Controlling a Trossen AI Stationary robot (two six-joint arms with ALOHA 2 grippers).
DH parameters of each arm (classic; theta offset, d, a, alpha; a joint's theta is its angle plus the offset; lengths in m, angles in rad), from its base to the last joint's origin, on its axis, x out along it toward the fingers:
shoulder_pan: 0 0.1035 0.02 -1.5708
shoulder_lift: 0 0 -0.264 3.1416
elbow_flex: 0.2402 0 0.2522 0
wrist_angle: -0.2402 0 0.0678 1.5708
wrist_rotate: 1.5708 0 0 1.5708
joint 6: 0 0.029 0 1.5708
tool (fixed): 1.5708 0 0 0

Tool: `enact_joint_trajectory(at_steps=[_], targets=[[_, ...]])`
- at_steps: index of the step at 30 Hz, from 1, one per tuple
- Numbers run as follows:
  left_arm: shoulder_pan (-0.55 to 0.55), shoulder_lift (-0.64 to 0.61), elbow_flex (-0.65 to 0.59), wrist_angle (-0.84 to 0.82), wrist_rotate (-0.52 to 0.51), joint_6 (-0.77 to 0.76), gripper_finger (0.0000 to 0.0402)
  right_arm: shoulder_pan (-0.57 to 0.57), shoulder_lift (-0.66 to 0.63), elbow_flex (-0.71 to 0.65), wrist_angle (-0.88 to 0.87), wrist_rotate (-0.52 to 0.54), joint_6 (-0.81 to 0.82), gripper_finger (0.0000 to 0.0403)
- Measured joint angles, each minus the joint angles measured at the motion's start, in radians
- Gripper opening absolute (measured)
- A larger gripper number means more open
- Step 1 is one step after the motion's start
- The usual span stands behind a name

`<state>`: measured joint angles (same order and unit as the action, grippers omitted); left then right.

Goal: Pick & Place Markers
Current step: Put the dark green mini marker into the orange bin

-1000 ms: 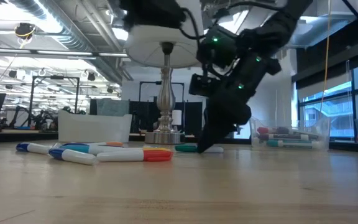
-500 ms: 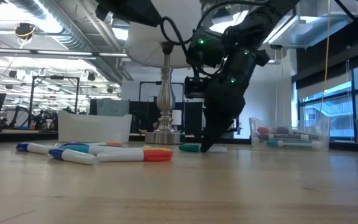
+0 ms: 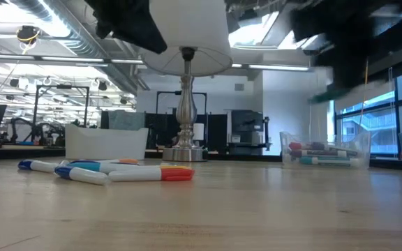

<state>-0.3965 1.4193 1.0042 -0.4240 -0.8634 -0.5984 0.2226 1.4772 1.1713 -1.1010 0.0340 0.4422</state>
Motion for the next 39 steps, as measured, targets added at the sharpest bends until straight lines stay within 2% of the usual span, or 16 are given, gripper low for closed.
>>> enact_joint_trajectory(at_steps=[3,7,10,14,19,24,28,33,36,39], targets=[[-0.002,0.0,0.0,0.001,0.01,-0.025,0.0061,0.111,-0.071,-0.001,-0.204,-0.036,0.2,0.0033],[-0.002,0.015,0.0,0.001,0.028,-0.036,0.0062,0.285,-0.135,-0.001,-0.338,-0.066,0.423,0.0033],[0.003,0.029,0.0,0.006,0.046,-0.026,0.0064,0.408,-0.149,-0.001,-0.325,-0.093,0.553,0.0033],[0.033,0.052,0.0,0.011,0.131,0.029,0.0063,0.551,-0.14,-0.001,-0.286,-0.11,0.68,0.0033],[0.085,0.078,0.0,0.034,0.21,0.095,0.0062,0.685,-0.104,-0.025,-0.153,-0.135,0.731,0.0033],[0.13,0.109,0.0,0.091,0.273,0.177,0.0071,0.717,-0.074,-0.085,-0.037,-0.142,0.735,0.0041],[0.145,0.129,0.0,0.166,0.265,0.246,0.0083,0.707,-0.065,-0.11,-0.036,-0.138,0.736,0.0113],[0.158,0.133,0.0,0.163,0.261,0.254,0.0096,0.68,-0.065,-0.104,-0.05,-0.138,0.675,0.0195],[0.148,0.132,0.0,0.096,0.309,0.255,0.0099,0.646,-0.065,-0.086,-0.046,-0.053,0.567,0.0213],[0.126,0.133,0.0,-0.015,0.355,0.27,0.0099,0.598,-0.065,-0.06,-0.027,0.116,0.439,0.0213]])
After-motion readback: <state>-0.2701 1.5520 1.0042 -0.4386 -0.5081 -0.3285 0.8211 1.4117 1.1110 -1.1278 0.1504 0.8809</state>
